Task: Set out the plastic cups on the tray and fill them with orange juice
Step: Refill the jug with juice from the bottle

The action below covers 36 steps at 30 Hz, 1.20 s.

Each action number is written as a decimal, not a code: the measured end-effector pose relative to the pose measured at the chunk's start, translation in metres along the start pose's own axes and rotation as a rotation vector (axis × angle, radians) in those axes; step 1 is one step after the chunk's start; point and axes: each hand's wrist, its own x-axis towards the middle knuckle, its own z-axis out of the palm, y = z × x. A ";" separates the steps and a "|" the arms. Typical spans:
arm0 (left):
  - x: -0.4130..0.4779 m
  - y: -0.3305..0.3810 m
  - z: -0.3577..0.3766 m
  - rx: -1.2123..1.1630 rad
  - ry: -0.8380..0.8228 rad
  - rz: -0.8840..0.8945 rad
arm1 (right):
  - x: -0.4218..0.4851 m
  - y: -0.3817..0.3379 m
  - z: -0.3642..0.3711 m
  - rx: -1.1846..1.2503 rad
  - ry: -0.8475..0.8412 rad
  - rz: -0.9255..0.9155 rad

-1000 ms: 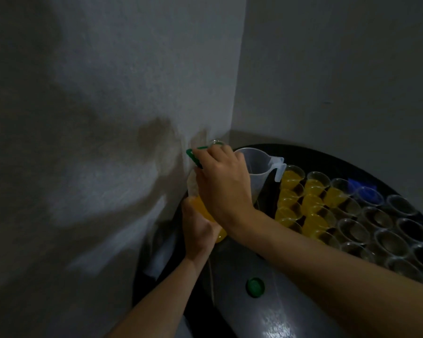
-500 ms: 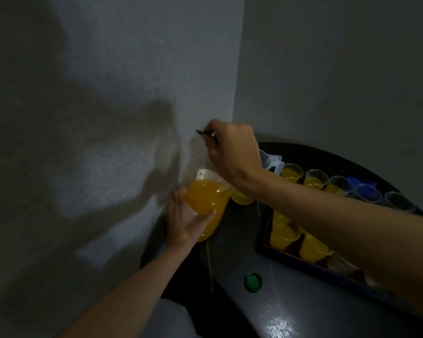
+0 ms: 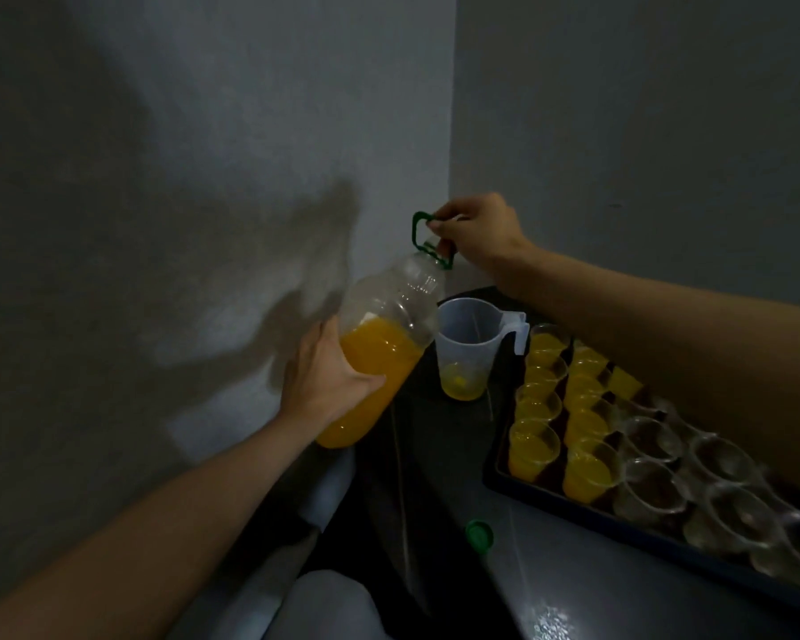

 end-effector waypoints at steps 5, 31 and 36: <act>0.010 0.008 -0.002 0.010 -0.037 -0.005 | 0.011 0.014 -0.009 -0.041 -0.068 0.017; 0.027 0.028 -0.010 0.233 -0.128 0.085 | 0.016 0.062 -0.005 -0.138 -0.176 0.094; 0.027 0.030 -0.013 0.265 -0.152 0.104 | 0.015 0.064 -0.005 -0.152 -0.222 0.135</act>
